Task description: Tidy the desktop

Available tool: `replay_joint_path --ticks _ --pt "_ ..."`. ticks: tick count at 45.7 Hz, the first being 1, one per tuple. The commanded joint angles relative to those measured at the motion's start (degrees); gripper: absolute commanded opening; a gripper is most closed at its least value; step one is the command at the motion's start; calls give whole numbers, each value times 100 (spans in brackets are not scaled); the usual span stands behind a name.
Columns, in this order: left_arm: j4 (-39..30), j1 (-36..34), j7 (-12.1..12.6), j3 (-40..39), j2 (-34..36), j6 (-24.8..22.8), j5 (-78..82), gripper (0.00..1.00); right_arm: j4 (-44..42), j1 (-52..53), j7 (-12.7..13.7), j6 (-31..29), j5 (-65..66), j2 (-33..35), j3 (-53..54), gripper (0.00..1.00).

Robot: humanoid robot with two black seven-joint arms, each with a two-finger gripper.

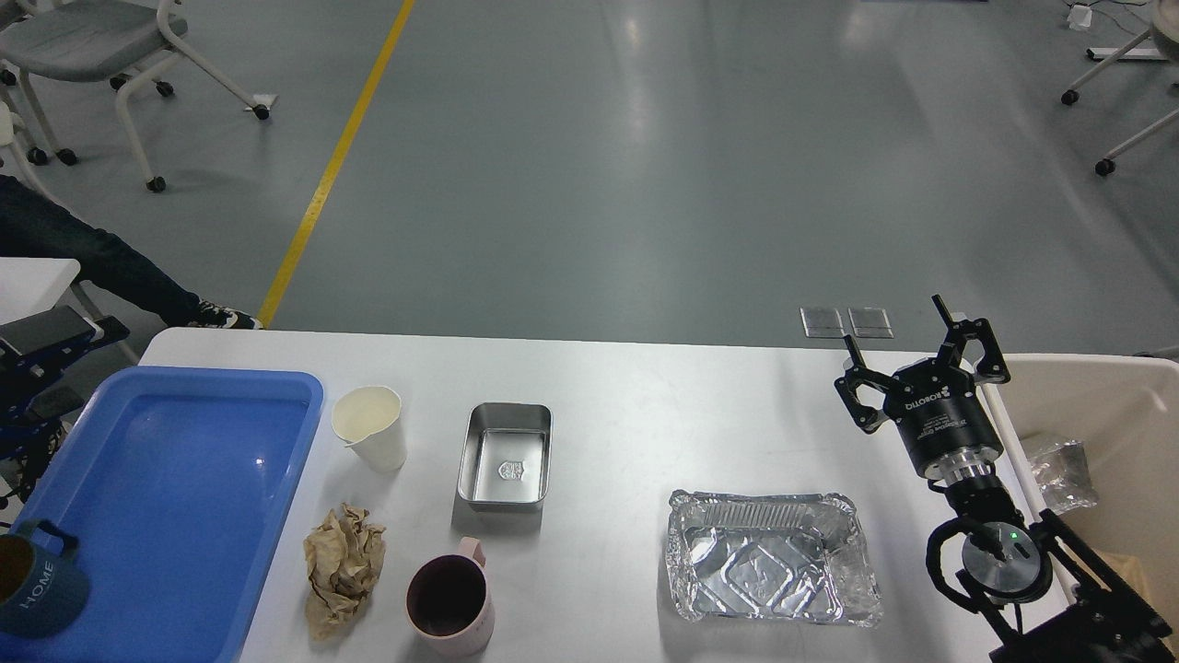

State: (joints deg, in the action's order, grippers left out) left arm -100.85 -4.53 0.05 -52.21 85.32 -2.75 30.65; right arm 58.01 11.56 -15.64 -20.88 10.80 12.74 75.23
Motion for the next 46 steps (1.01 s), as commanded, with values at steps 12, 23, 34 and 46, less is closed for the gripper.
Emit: replay_joint_path --ticks 12,23,34,46 --pt "66 -136 39 0 -269 -235 2 96 0 13 0 5 1 -18 0 100" --pt "66 -488 284 88 -1121 -586 160 96 0 21 0 14 168 -44 9 100" --pt "66 -541 715 325 -1816 -604 1075 96 9 30 0 14 168 -53 0 100" --pt "75 -988 628 1080 -2308 -621 1399 96 9 30 0 14 177 -62 0 100"
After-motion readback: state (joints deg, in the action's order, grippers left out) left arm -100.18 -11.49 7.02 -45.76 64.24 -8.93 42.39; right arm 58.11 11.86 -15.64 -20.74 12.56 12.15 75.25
